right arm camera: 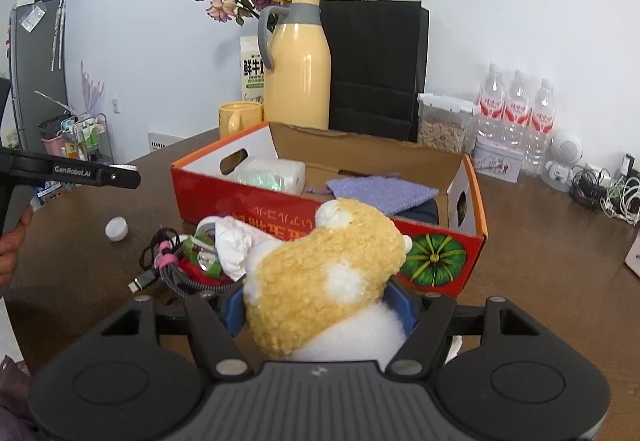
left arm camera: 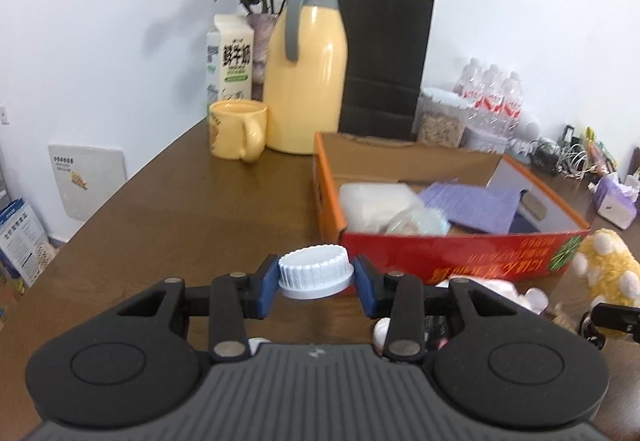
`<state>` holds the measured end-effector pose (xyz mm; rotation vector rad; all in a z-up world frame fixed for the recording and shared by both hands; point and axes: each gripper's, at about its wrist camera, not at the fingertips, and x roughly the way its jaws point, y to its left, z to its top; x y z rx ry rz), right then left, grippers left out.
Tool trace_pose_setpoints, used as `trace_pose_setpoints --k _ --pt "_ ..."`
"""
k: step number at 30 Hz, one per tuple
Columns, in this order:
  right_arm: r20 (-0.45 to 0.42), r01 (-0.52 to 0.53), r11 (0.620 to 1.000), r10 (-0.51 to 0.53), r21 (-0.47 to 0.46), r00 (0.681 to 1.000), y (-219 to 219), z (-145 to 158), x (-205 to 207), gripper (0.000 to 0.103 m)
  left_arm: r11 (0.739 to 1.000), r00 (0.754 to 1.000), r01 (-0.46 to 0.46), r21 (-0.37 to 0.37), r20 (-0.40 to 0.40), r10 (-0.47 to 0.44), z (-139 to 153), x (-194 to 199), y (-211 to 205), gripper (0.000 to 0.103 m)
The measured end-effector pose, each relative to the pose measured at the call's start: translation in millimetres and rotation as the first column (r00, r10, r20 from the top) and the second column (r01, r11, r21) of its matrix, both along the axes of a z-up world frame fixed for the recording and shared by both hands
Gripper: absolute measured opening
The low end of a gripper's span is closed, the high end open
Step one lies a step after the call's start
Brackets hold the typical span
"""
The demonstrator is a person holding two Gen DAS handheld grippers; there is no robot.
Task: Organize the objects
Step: 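Carry the bottle cap and plush toy over the box and release both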
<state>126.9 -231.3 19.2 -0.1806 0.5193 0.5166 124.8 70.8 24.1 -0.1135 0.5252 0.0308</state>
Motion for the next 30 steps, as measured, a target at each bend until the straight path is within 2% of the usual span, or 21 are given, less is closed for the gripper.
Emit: trace_pose_setpoints --k 8,18,23,30 --pt "0.074 -0.023 1.000 0.024 -0.006 0.997 14 24 17 0.068 0.999 0.996 0.046 0.008 0.071 -0.046 23 16 -21 0.041" --pt "0.125 -0.002 1.000 0.006 -0.029 0.992 45 52 81 0.068 0.997 0.989 0.079 0.013 0.126 -0.080 40 69 -59 0.041" --pt "0.109 0.039 0.995 -0.029 -0.093 0.994 61 44 127 0.068 0.997 0.988 0.079 0.025 0.133 -0.082 38 104 -80 0.041" --pt "0.081 0.078 0.992 -0.070 -0.103 0.994 66 9 166 0.068 0.995 0.994 0.085 0.055 0.067 -0.089 8 149 -98 0.041"
